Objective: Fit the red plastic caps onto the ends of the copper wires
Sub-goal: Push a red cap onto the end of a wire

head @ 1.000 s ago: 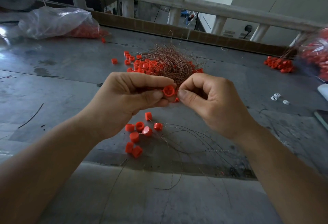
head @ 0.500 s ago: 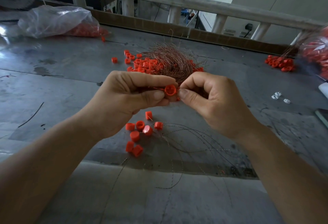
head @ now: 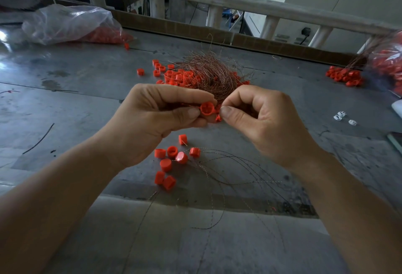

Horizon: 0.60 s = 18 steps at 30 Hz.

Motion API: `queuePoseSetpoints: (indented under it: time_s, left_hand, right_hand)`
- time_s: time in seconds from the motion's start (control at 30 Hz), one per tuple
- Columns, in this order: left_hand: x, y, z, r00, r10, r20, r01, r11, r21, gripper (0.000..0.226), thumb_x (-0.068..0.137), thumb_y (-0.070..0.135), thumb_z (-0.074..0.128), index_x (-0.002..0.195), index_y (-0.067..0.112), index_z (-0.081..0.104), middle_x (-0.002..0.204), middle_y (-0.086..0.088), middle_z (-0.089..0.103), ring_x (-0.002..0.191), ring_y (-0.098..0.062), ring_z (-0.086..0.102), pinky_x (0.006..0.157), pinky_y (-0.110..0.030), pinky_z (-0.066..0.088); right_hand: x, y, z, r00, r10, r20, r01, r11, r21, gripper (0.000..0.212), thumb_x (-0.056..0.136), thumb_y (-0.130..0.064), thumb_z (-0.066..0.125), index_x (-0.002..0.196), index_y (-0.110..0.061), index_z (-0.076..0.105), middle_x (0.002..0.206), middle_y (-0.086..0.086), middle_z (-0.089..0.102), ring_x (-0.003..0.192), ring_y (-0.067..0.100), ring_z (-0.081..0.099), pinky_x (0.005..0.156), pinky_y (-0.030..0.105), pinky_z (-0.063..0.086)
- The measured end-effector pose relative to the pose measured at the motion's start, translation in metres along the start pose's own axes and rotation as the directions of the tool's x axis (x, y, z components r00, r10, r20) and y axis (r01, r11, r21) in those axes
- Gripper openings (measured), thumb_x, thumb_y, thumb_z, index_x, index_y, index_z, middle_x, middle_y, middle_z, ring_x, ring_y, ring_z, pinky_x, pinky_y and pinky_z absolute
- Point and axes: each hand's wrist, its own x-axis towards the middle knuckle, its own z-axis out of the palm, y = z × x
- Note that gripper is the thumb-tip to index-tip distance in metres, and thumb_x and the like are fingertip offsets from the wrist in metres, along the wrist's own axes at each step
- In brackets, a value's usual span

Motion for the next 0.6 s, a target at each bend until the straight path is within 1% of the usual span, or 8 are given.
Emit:
queuePoseSetpoints:
  time_s: [0.1, 0.27, 0.37, 0.43, 0.5, 0.6]
  left_hand:
    - [0.0011, 0.0001, -0.0005, 1.000, -0.007, 0.006, 0.008, 0.999, -0.040, 0.026, 0.056, 0.013, 0.066, 0.080, 0.016, 0.076, 0.081, -0.005, 0.073, 0.074, -0.015, 0.070, 0.063, -0.017, 0.054]
    - [0.0023, -0.0002, -0.0020, 0.999, -0.032, 0.034, 0.035, 0.995, -0.090, 0.025, 0.056, 0.011, 0.066, 0.079, 0.014, 0.076, 0.079, -0.004, 0.073, 0.073, -0.014, 0.070, 0.063, -0.017, 0.053]
    - [0.0027, 0.0008, -0.0038, 0.998, -0.029, 0.055, 0.035, 0.991, -0.129, 0.024, 0.058, 0.009, 0.065, 0.079, 0.014, 0.076, 0.082, -0.004, 0.073, 0.075, -0.013, 0.070, 0.064, -0.017, 0.053]
    - [0.0028, 0.0011, -0.0049, 0.997, -0.036, 0.067, 0.046, 0.987, -0.155, 0.024, 0.059, 0.008, 0.065, 0.080, 0.013, 0.076, 0.083, -0.005, 0.073, 0.075, -0.013, 0.070, 0.063, -0.016, 0.053]
    - [0.0024, 0.0005, -0.0050, 0.995, -0.052, 0.080, 0.067, 0.981, -0.184, 0.024, 0.059, 0.008, 0.064, 0.080, 0.013, 0.076, 0.084, -0.005, 0.073, 0.074, -0.013, 0.070, 0.062, -0.016, 0.053]
    - [0.0016, -0.0017, -0.0029, 0.991, -0.079, 0.107, 0.100, 0.974, -0.205, 0.024, 0.059, 0.008, 0.064, 0.079, 0.013, 0.076, 0.082, -0.006, 0.073, 0.072, -0.012, 0.070, 0.062, -0.015, 0.053]
  right_hand:
    - [0.0006, -0.0006, -0.0006, 1.000, -0.001, 0.013, 0.000, 0.999, 0.032, 0.011, 0.079, -0.024, 0.056, 0.069, -0.023, 0.060, 0.053, -0.018, 0.052, 0.049, 0.001, 0.046, 0.048, 0.011, 0.034]
    - [0.0000, -0.0014, -0.0016, 0.998, 0.003, 0.064, -0.010, 0.993, 0.118, 0.009, 0.079, -0.018, 0.054, 0.077, -0.023, 0.061, 0.057, -0.023, 0.056, 0.052, 0.000, 0.049, 0.050, 0.010, 0.035]
    - [0.0001, -0.0029, -0.0020, 0.998, 0.016, 0.054, -0.026, 0.982, 0.187, 0.012, 0.078, -0.015, 0.055, 0.079, -0.026, 0.058, 0.061, -0.014, 0.056, 0.056, 0.001, 0.051, 0.052, 0.011, 0.040]
    - [0.0004, -0.0040, -0.0023, 0.998, 0.019, 0.056, -0.031, 0.972, 0.232, 0.016, 0.080, -0.007, 0.059, 0.080, -0.023, 0.055, 0.065, -0.007, 0.055, 0.058, 0.005, 0.053, 0.053, 0.012, 0.042]
    - [0.0009, -0.0042, -0.0028, 0.998, 0.030, 0.059, -0.046, 0.958, 0.282, 0.025, 0.080, 0.004, 0.062, 0.079, -0.019, 0.053, 0.062, -0.004, 0.057, 0.056, 0.008, 0.056, 0.051, 0.011, 0.042]
    - [0.0021, -0.0027, -0.0024, 0.995, 0.069, 0.069, -0.088, 0.943, 0.320, 0.029, 0.076, 0.008, 0.065, 0.077, -0.017, 0.050, 0.057, -0.003, 0.059, 0.051, 0.009, 0.058, 0.048, 0.014, 0.042]
